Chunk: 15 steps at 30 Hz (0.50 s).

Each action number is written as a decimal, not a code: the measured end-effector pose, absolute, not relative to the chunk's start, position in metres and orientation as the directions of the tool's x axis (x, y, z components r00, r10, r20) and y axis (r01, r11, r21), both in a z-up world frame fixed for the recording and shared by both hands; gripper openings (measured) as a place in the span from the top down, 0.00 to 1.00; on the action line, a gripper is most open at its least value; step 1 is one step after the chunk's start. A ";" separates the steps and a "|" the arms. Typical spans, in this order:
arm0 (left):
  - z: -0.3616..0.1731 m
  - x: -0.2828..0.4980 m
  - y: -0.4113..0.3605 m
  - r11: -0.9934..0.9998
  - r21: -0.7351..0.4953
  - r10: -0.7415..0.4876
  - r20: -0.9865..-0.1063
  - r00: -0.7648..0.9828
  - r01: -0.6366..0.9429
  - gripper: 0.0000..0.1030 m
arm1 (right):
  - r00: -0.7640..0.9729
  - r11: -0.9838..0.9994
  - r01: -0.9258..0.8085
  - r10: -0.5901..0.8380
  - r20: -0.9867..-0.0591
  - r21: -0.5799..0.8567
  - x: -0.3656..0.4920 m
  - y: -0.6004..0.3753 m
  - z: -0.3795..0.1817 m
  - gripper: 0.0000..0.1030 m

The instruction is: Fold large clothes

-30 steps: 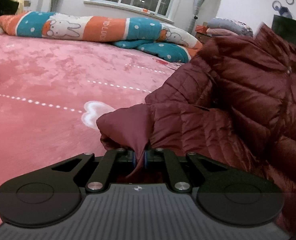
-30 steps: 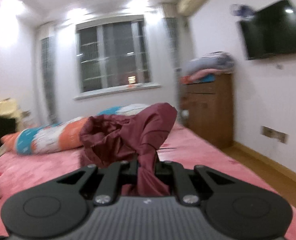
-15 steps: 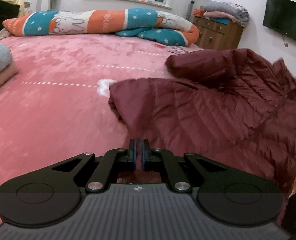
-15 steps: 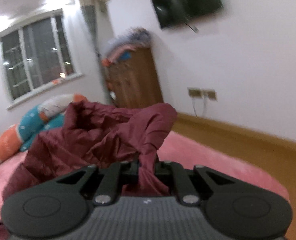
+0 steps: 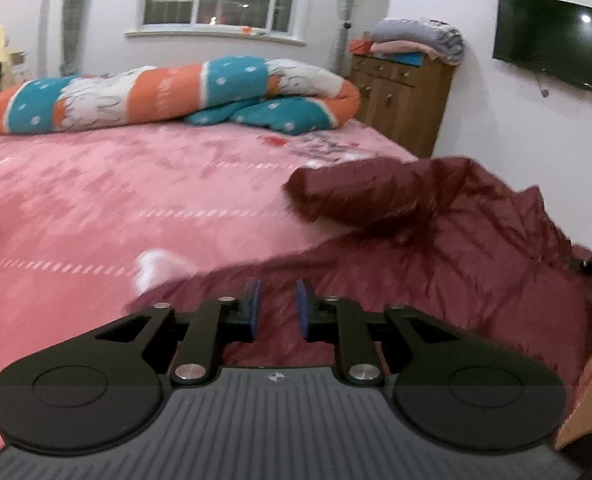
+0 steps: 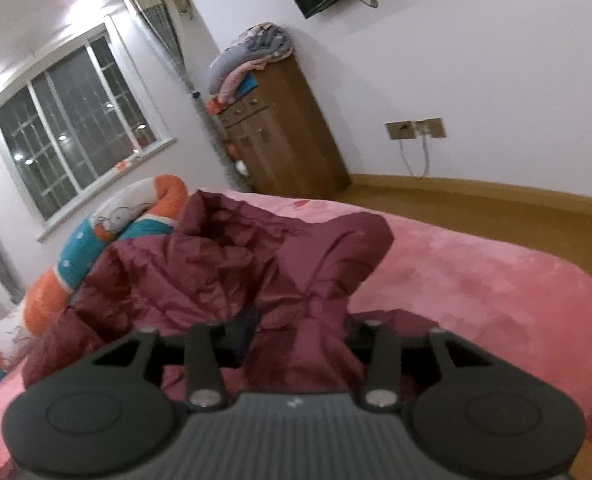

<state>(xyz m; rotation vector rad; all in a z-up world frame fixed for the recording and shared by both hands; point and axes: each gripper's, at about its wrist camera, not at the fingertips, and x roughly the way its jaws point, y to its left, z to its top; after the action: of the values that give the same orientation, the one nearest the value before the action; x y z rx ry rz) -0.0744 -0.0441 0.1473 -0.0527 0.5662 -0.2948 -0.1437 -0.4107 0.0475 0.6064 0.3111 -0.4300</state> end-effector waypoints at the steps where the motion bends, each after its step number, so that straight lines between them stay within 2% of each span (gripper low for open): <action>1: 0.146 -0.065 -0.050 0.952 -0.137 -0.305 -0.514 0.802 0.275 0.67 | 0.870 0.743 0.466 -0.287 -0.400 0.481 -0.144 -0.410 0.047 0.44; 3: 0.141 -0.037 -0.061 0.940 -0.164 -0.341 -0.500 0.796 0.300 0.46 | 0.881 0.752 0.442 -0.261 -0.395 0.489 -0.143 -0.410 0.045 0.32; 5: 0.137 -0.019 -0.071 0.933 -0.178 -0.359 -0.478 0.802 0.311 0.42 | 0.881 0.764 0.435 -0.252 -0.399 0.477 -0.140 -0.408 0.043 0.27; 9: 0.122 0.031 -0.089 0.919 -0.195 -0.395 -0.443 0.805 0.344 0.24 | 0.884 0.785 0.416 -0.231 -0.407 0.459 -0.134 -0.405 0.040 0.19; 15: 0.098 0.085 -0.111 0.898 -0.236 -0.439 -0.456 0.774 0.370 0.14 | 0.882 0.802 0.402 -0.210 -0.422 0.442 -0.126 -0.405 0.036 0.17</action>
<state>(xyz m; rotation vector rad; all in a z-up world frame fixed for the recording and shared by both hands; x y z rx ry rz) 0.0853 -0.1107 0.0981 -0.1359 0.5262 -0.4397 -0.1259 -0.4047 0.0358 0.5498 0.3668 -0.3359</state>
